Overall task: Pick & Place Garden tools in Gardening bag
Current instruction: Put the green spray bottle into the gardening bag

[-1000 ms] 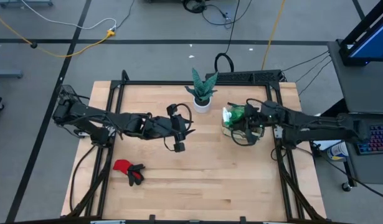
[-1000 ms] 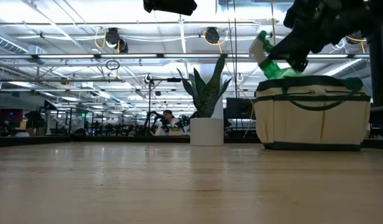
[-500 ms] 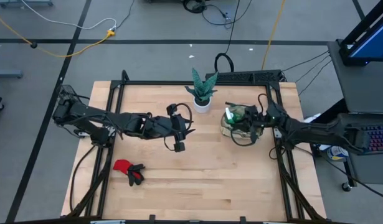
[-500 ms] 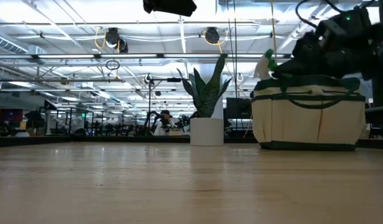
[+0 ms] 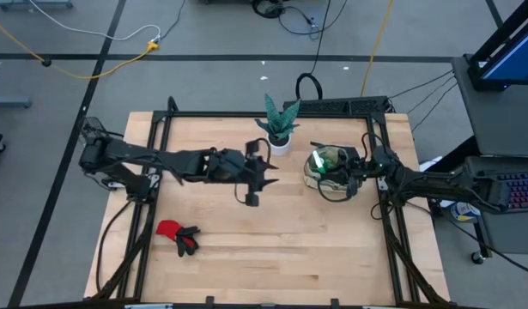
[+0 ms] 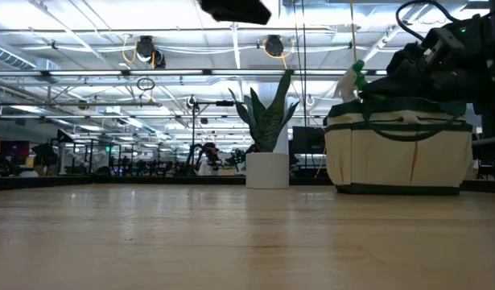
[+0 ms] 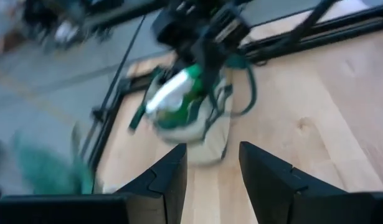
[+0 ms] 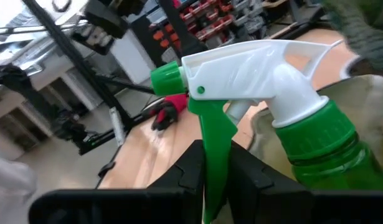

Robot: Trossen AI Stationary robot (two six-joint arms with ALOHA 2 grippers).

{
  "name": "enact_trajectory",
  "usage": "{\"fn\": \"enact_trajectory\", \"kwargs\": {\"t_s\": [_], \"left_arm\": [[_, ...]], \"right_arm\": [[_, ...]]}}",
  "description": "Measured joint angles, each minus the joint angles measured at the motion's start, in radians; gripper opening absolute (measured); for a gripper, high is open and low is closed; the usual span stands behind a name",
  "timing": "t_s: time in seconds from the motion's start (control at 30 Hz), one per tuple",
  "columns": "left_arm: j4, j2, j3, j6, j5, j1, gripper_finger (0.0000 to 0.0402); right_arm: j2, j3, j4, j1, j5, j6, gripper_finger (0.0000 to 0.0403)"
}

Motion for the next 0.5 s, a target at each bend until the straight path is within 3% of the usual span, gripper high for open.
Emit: {"fn": "enact_trajectory", "kwargs": {"t_s": [0.17, 0.33, 0.5], "left_arm": [[0.183, 0.079, 0.000, 0.136, 0.107, 0.033, 0.0161], [0.295, 0.157, 0.002, 0.252, 0.177, 0.089, 0.0204], [0.296, 0.262, 0.084, 0.301, 0.294, 0.147, 0.0245]], "right_arm": [[0.000, -0.001, 0.000, 0.000, -0.007, -0.004, 0.0034], [0.000, -0.001, -0.002, 0.000, -0.009, -0.007, 0.0042], [0.000, -0.001, -0.002, 0.000, -0.009, -0.009, 0.0037]]}}
